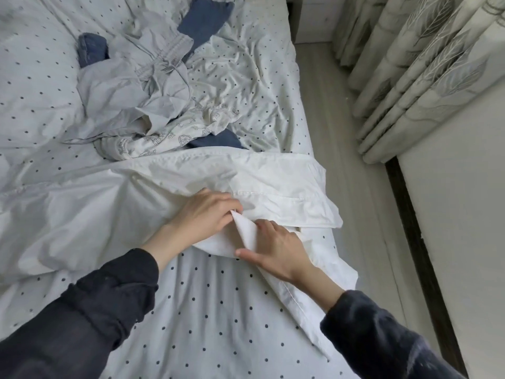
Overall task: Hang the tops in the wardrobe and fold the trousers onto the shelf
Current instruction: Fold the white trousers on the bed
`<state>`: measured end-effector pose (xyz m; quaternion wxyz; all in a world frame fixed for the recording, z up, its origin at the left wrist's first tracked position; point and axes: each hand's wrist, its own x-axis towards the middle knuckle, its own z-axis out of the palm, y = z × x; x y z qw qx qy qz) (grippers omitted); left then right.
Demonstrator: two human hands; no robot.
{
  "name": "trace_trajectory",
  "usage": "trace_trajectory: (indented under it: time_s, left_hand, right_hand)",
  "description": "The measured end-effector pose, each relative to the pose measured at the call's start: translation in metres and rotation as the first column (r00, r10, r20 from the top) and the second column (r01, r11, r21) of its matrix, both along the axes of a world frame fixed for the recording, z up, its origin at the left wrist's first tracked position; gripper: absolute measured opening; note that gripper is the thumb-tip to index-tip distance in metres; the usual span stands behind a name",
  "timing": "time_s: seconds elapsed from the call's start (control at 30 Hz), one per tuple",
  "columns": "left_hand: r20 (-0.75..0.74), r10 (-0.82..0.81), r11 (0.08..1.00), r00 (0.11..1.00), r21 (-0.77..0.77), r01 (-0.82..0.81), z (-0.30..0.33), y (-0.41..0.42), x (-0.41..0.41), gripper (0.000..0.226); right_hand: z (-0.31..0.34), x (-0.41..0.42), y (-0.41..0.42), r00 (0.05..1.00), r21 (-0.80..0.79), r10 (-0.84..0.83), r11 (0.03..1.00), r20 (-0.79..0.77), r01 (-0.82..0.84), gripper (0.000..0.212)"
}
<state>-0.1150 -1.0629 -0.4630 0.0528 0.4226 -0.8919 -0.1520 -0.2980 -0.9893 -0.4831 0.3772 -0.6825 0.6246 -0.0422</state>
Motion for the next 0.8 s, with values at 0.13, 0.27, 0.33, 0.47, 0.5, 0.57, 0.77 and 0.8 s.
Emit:
trace_trajectory:
  time_s: [0.13,0.27,0.33,0.47,0.5,0.57,0.77,0.8]
  left_hand:
    - [-0.007,0.217,0.973,0.976,0.082,-0.216,0.008,-0.009,-0.031,0.021]
    - [-0.059,0.324,0.945,0.944,0.07,-0.32,0.009,-0.025,-0.049,0.019]
    - [-0.067,0.337,0.941,0.939,0.066,-0.333,0.008,-0.033,-0.052,0.018]
    - [-0.046,0.42,0.906,0.906,0.074,-0.416,0.007,-0.052,-0.057,0.019]
    - [-0.031,0.444,0.894,0.896,0.085,-0.44,0.005,-0.057,-0.056,0.019]
    - [-0.011,0.492,0.867,0.871,0.103,-0.488,0.0,-0.074,-0.055,0.016]
    - [0.043,0.509,0.855,0.86,0.093,-0.511,-0.024,-0.11,-0.05,0.024]
    - [0.05,0.498,0.862,0.866,0.078,-0.501,-0.029,-0.115,-0.05,0.025]
  right_hand:
    - [0.001,-0.013,-0.005,0.993,-0.089,-0.024,0.996,-0.113,0.014,0.041]
    - [0.006,-0.06,-0.027,0.957,-0.108,-0.228,0.971,-0.177,0.212,0.03]
    - [0.009,-0.082,-0.044,0.93,-0.093,-0.277,0.961,-0.24,0.262,0.027]
    - [0.018,-0.112,-0.083,0.889,-0.087,-0.287,0.958,-0.357,0.274,0.018]
    - [0.019,-0.116,-0.092,0.888,-0.103,-0.289,0.957,-0.357,0.27,0.019]
    - [0.015,-0.124,-0.116,0.902,-0.129,-0.268,0.963,-0.338,0.237,0.027]
    - [-0.026,-0.138,-0.172,0.902,-0.154,-0.19,0.978,-0.389,0.139,0.025]
    - [-0.033,-0.138,-0.178,0.896,-0.154,-0.184,0.979,-0.404,0.132,0.025]
